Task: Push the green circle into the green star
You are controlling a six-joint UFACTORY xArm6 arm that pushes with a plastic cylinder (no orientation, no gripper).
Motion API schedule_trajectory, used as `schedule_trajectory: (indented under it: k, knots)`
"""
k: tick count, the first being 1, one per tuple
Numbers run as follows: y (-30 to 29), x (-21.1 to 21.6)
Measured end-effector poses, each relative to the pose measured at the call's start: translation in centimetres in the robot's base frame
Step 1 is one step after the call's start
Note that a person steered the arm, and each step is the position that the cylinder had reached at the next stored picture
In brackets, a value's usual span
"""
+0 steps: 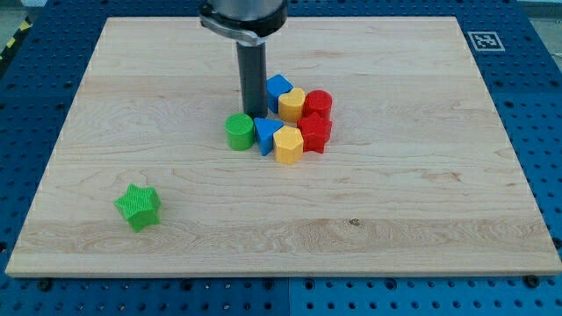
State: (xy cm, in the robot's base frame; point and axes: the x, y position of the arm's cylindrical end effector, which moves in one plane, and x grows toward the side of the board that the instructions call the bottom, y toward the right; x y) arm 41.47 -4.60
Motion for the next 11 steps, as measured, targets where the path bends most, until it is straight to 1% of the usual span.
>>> schedule_trajectory:
  k: [3, 5, 6, 8, 10, 11]
  knots:
    - [-3.9, 6.1]
    - [1.1, 7.8]
    - [1.2, 8.3]
    - [-2.2, 9.0]
    - [-6.8, 11.9]
    - [-7.2, 10.4]
